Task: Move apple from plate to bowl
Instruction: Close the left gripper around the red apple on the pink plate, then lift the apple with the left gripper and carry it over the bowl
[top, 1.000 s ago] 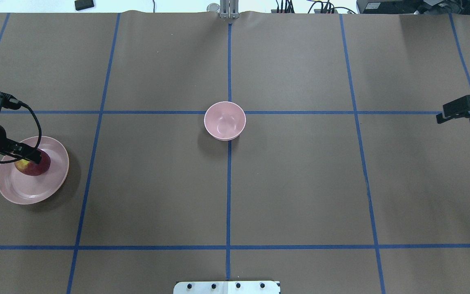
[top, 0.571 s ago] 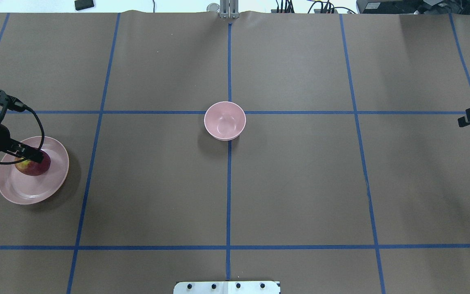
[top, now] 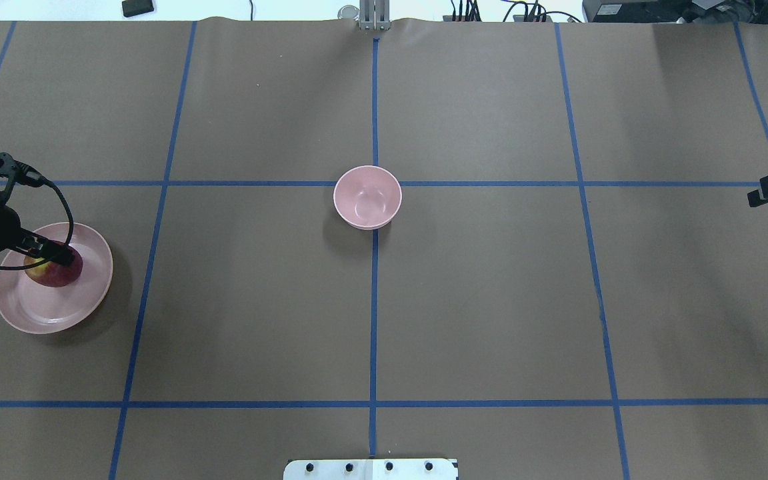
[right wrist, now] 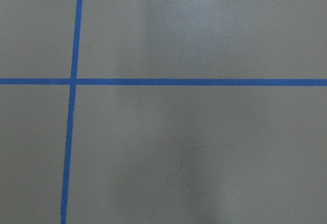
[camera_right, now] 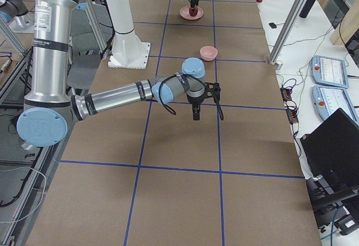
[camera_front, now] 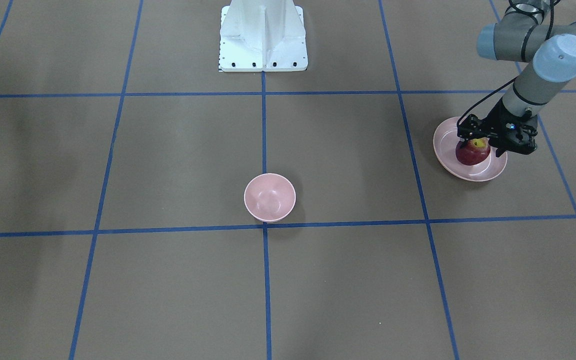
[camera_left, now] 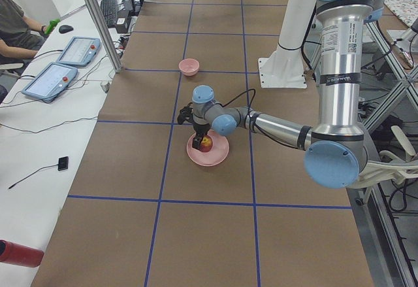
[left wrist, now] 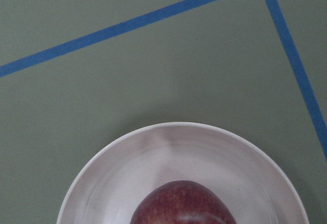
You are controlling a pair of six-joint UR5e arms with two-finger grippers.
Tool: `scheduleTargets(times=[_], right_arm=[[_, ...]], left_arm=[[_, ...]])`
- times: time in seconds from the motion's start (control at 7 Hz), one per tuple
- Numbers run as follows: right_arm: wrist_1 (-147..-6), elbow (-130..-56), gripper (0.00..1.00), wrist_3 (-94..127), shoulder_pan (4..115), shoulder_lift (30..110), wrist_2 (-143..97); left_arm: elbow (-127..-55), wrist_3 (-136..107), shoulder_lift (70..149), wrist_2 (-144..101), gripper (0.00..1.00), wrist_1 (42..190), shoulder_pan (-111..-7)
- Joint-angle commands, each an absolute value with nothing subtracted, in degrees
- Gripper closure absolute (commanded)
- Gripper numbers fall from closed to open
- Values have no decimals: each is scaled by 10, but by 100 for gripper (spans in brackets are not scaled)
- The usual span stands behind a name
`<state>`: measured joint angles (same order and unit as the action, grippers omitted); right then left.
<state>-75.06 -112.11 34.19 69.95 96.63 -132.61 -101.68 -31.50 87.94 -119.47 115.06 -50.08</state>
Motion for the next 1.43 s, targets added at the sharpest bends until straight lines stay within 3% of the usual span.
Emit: scheduleTargets(times=[0.0, 0.14, 0.29, 0.43, 0.57, 0.71, 0.86, 1.14, 1.29], right_arm=[[-751, -1119, 0, 342, 696, 965, -1325], [-751, -1120, 0, 342, 696, 965, -1325], [-751, -1120, 0, 343, 693, 963, -1325], [-751, -1120, 0, 345, 692, 962, -1325], [-750, -1120, 0, 346, 692, 962, -1325], [-750, -1120, 0, 347, 690, 962, -1325], [-750, -1120, 0, 347, 689, 962, -1325], [-749, -1120, 0, 347, 687, 962, -1325], [-749, -1120, 0, 347, 686, 962, -1325]], left_arm=[[-1005, -318, 882, -1194, 3, 1150, -482], [-1005, -318, 882, -1195, 3, 1150, -480], [-999, -318, 882, -1195, 17, 1150, -477], [-999, -316, 889, -1205, 88, 1144, -478], [-1003, -316, 896, -1238, 100, 1126, -479], [-1011, -316, 909, -1278, 100, 1102, -492], [-1040, -319, 976, -1284, 100, 1001, -503], [-1078, -362, 1215, -1247, 100, 675, -488], [-1076, -424, 1246, -1198, 100, 689, -436]])
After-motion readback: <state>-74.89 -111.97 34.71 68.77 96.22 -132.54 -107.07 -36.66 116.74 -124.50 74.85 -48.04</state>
